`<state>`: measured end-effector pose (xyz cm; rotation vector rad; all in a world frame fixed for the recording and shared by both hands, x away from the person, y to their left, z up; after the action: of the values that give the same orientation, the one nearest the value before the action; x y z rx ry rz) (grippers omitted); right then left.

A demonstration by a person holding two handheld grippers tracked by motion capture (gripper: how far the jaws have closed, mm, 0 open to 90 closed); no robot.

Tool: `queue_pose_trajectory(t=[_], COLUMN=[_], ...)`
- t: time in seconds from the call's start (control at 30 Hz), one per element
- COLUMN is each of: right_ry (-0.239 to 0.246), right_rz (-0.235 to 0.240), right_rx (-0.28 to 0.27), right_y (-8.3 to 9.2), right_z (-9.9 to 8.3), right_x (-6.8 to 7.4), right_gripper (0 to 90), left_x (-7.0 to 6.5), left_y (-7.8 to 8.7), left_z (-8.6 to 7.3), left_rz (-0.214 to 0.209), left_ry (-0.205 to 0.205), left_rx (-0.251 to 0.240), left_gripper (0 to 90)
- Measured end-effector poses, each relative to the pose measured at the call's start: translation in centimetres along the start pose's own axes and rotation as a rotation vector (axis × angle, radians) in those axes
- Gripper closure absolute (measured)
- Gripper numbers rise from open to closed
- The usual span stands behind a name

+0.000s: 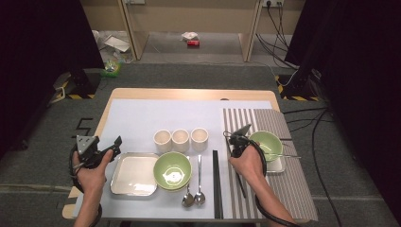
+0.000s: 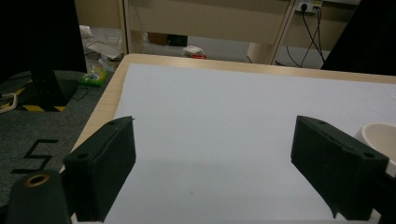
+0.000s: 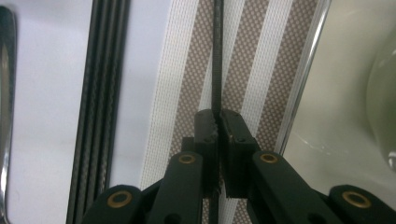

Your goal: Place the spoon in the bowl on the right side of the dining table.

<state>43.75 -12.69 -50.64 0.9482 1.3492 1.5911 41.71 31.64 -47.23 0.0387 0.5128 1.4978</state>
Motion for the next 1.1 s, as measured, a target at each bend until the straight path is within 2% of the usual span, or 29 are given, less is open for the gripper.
queue_pose_trajectory(t=[0.33, 0.67, 0.9, 1.1], right_ry=[-0.007, 0.017, 0.045, 0.032], right_rz=[-0.019, -0.022, -0.001, 0.014], right_rx=[-0.006, -0.011, 0.036, 0.049], right_y=[-0.3, -0.1, 0.9, 1.2], right_z=[0.9, 0.6, -2.0, -3.7], right_x=[-0.5, -0.4, -0.1, 0.0], right_gripper=[86.0, 80.4, 78.1, 77.2], left_x=[0.0, 0.0, -0.1, -0.1], left_y=[0.0, -0.1, 0.0, 0.0], left_z=[0.0, 0.0, 0.0, 0.0], left_rz=[0.0, 0.0, 0.0, -0.001], left_ry=[-0.001, -0.002, -0.002, -0.002], left_rx=[0.0, 0.001, 0.001, 0.001], left_gripper=[12.9, 12.9, 12.9, 12.9])
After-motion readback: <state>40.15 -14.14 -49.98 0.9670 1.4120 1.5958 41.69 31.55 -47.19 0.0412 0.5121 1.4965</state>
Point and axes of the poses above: each handheld gripper's, and its own axes: y roughly backward along the jaws, z roughly out of its top, x roughly to its left, the point moved 6 cm from there along -y, roughly forward along the jaws, and after that the axes turned 10 degrees about y, right-handed, at the moved point
